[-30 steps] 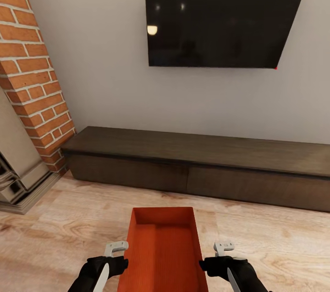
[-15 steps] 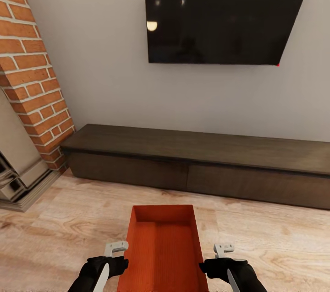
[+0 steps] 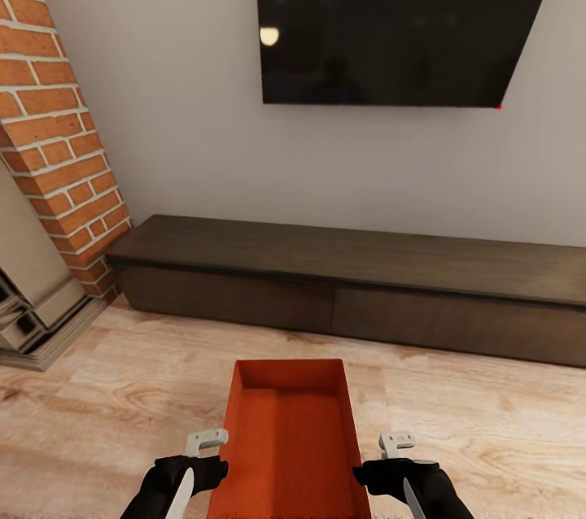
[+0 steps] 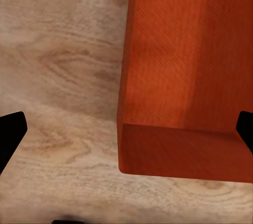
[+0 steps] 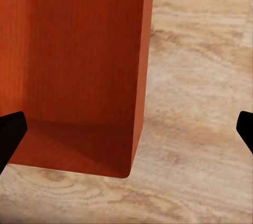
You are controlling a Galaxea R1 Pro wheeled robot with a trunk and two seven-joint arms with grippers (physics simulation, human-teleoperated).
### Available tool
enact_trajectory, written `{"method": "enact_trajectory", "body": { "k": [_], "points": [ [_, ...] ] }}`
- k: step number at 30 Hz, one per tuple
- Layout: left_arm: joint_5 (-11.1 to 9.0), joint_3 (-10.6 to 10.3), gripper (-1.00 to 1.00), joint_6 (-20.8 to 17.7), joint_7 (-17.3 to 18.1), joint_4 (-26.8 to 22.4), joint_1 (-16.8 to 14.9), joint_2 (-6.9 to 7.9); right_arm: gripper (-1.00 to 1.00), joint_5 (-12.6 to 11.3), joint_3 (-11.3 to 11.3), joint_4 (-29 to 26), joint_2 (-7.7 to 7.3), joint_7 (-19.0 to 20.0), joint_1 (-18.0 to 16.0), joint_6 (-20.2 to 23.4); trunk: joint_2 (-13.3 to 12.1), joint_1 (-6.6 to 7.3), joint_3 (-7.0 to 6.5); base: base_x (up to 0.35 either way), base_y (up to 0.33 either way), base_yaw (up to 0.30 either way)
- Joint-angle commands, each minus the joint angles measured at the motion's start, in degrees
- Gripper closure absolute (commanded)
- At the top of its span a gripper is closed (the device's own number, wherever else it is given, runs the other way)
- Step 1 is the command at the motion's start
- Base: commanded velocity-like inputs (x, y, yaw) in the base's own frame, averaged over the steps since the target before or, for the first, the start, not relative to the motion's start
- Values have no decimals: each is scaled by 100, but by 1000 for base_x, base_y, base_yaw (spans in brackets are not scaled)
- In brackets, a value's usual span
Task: Move the two storage containers from the living room to the garage. In the garage, place one container on the floor and stack the other container on top of it (either order is fine).
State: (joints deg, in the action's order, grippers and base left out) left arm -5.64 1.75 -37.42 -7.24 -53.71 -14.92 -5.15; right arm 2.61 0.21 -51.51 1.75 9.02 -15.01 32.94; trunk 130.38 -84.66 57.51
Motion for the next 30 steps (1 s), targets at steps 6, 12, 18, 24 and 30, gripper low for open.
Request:
{"method": "enact_trajectory", "body": {
  "k": [6, 12, 18, 24, 30],
  "points": [
    [-60, 10, -100, -27, -41, -8, -2, -3, -100, 29, -3, -9, 1, 27, -2, 28, 2, 1, 61, 0, 0, 0],
    [-60, 10, -100, -24, -41, -8, -2, 0, -100, 29, -3, -9, 1, 28, -2, 28, 2, 1, 116, 0, 0, 0],
    [-60, 8, -100, -23, -41, -8, -2, -4, -100, 29, -3, -9, 1, 29, -2, 28, 2, 1, 165, 0, 0, 0],
    [-60, 9, -100, -21, -41, -8, -2, -4, -100, 29, -2, -9, 1, 30, -2, 28, 2, 1, 171, 0, 0, 0],
    [-60, 10, -100, -24, -41, -8, -2, -4, -100, 29, 0, -9, 1, 28, -2, 28, 2, 1, 172, 0, 0, 0]
  ]
}}
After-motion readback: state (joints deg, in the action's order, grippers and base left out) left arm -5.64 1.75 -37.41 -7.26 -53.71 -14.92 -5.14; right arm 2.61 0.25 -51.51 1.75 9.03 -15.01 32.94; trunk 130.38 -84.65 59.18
